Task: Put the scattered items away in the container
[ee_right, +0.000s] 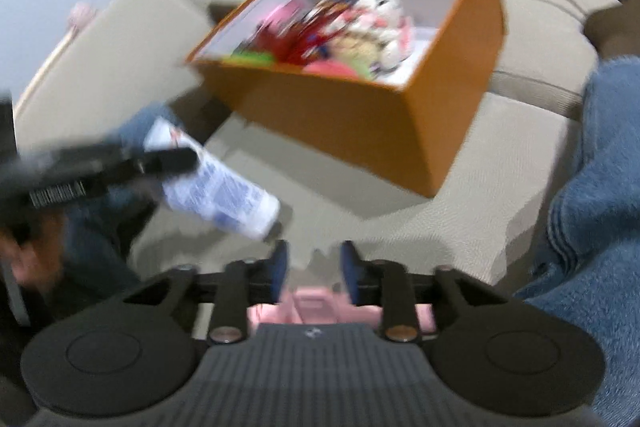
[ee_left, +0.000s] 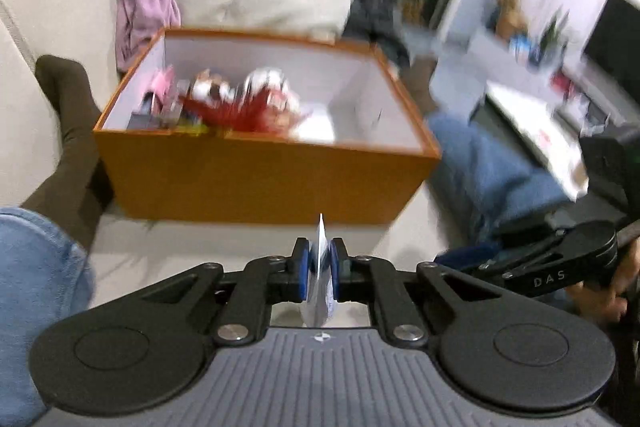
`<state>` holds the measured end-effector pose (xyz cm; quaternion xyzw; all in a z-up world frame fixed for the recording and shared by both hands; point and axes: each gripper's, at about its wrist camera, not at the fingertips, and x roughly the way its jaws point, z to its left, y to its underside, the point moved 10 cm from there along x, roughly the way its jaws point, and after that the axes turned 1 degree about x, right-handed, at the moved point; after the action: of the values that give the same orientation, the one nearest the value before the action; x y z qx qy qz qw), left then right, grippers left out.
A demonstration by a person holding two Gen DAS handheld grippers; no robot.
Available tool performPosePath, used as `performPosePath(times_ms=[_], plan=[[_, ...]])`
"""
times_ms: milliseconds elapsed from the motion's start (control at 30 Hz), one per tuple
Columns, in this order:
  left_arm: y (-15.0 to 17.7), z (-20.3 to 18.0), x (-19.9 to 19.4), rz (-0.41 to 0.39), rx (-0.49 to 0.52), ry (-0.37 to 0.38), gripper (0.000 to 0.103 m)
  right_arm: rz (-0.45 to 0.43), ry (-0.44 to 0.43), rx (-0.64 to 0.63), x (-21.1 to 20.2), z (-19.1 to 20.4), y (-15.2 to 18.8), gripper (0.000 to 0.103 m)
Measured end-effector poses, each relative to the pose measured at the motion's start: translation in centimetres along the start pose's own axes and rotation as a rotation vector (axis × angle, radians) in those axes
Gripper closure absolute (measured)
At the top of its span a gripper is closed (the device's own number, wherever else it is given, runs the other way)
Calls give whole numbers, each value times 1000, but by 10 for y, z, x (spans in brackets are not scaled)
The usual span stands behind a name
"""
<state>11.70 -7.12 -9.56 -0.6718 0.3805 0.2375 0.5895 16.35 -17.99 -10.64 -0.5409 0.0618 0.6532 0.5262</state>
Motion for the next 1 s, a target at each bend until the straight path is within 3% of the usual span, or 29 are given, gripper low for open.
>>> performPosePath(times_ms=[233,467,567,667,800,933,1000], plan=[[17,8,23,114,3,-7,91,113,28,-137,23,5,20,65],[11,10,35,-26,-51,-4,90,126,-28,-102,38,-1,18,65],[12,8,33,-66,-42,-28,90,121,-42,-87,35,1,21,72],[14,7,27,-83,-19,-48,79,100,-22,-73,32,0,23,74],[18,11,21,-85,-4,-84,74,49,10,-5,31,-4,16,75],[26,18,14,-83,-33,-113,56,-34,54,136,23,-18,7,75],[29,19,12,-81,-44,-107,55,-62,85,213,23,-25,5,75]])
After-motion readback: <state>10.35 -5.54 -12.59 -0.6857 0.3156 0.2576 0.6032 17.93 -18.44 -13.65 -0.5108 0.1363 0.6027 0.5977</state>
